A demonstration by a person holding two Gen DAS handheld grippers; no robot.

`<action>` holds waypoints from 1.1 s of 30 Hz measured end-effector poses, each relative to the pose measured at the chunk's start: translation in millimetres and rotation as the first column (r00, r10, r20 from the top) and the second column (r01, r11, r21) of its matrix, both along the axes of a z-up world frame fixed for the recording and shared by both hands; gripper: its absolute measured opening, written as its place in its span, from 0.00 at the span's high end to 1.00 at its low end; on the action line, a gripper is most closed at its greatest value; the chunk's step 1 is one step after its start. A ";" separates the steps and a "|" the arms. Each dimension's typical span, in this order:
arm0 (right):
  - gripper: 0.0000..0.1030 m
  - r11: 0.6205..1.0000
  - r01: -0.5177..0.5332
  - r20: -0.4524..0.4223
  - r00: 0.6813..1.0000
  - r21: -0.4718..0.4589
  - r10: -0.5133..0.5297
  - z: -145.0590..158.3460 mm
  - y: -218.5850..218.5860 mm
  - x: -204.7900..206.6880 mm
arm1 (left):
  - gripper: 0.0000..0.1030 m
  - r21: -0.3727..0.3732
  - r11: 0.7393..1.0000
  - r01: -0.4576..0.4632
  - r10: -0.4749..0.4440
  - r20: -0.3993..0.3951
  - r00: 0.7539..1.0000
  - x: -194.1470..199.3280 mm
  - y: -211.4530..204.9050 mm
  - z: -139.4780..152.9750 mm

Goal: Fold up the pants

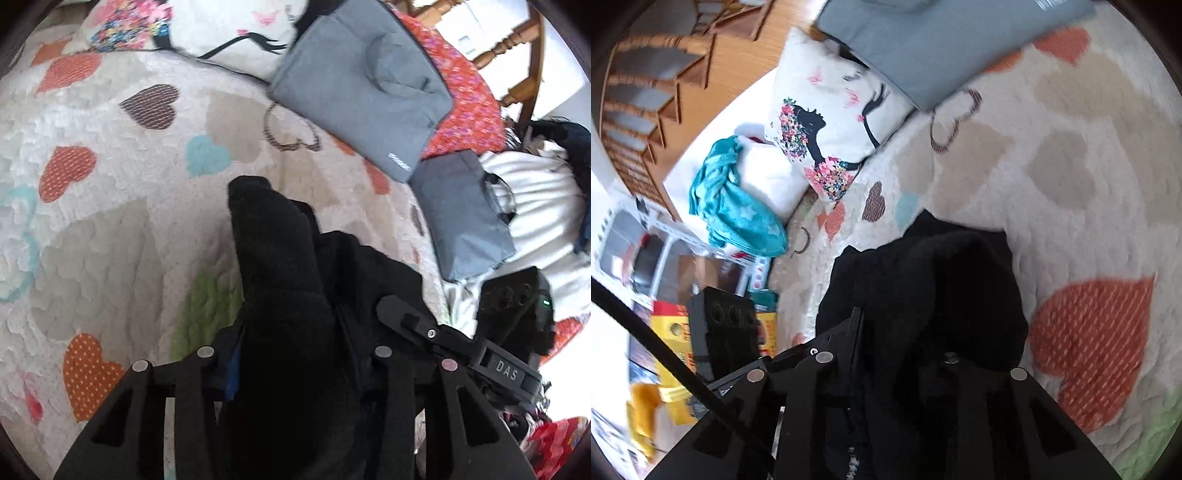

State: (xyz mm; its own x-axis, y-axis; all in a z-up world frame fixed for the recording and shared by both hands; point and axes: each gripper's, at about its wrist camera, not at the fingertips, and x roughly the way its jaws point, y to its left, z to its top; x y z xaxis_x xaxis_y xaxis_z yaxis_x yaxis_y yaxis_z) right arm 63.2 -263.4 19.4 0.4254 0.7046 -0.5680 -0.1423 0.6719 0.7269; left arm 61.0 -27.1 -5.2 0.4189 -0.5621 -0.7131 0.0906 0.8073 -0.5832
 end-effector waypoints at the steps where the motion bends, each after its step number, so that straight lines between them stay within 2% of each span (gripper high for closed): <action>1: 0.69 0.999 0.012 0.003 1.000 -0.032 -0.012 0.5 0.3 1.4 | 0.59 0.009 1.000 -0.013 0.013 -0.021 1.000 2.2 2.3 -5.8; 2: 0.67 0.997 0.046 0.000 0.999 -0.065 -0.046 -1.6 -2.9 2.3 | 0.59 0.024 0.999 -0.023 0.024 -0.041 0.999 3.7 4.7 -12.4; 3: 0.59 0.994 0.073 -0.011 0.997 -0.080 -0.074 -5.2 -7.6 1.9 | 0.59 0.049 0.998 -0.035 0.037 -0.054 0.998 4.6 8.2 -19.4; 4: 0.46 0.992 0.100 -0.028 0.994 -0.079 -0.102 -9.9 -14.5 1.0 | 0.59 0.058 0.998 -0.040 0.043 -0.058 0.997 4.4 12.6 -24.5; 6: 0.36 0.986 0.157 -0.079 0.984 -0.051 -0.161 -20.5 -32.2 -4.6 | 0.59 0.018 0.999 -0.039 0.040 -0.067 0.997 6.0 20.9 -31.5; 10: 0.33 0.981 0.190 -0.171 0.968 0.023 -0.183 -37.3 -59.1 -21.7 | 0.59 -0.019 0.999 -0.030 0.029 -0.057 0.998 4.3 31.8 -37.2; 14: 0.31 0.980 0.154 -0.235 0.964 0.125 -0.122 -56.8 -64.3 -33.4 | 0.55 -0.101 0.994 -0.034 0.027 -0.078 0.997 6.4 43.2 -49.1; 20: 0.31 0.968 0.094 -0.224 0.974 0.233 -0.040 -61.9 -44.3 -18.9 | 0.51 -0.129 0.992 -0.017 0.007 -0.080 0.997 8.3 45.2 -51.4; 22: 0.23 0.966 0.086 -0.226 0.974 0.246 -0.030 -65.1 -35.0 -12.4 | 0.48 -0.165 0.986 -0.019 0.004 -0.090 0.996 11.7 46.9 -54.7; 26: 0.08 0.971 0.095 -0.204 0.978 0.220 -0.050 -57.7 -18.3 -0.1 | 0.33 -0.246 0.969 -0.021 -0.004 -0.101 0.995 15.0 51.0 -59.5; 29: 0.07 0.986 0.101 -0.179 0.981 0.132 -0.077 -50.2 -9.3 0.1 | 0.31 -0.211 0.977 -0.009 -0.009 -0.085 0.996 14.7 42.9 -54.9; 32: 0.13 0.995 0.104 -0.146 0.984 0.004 -0.102 -45.0 -2.2 -3.2 | 0.32 -0.135 0.991 0.015 -0.024 -0.059 0.998 12.3 32.3 -49.0; 33: 0.24 0.994 0.098 -0.145 0.984 -0.039 -0.102 -44.1 -0.4 -4.0 | 0.35 -0.097 0.995 0.030 -0.035 -0.049 0.998 11.1 27.6 -45.9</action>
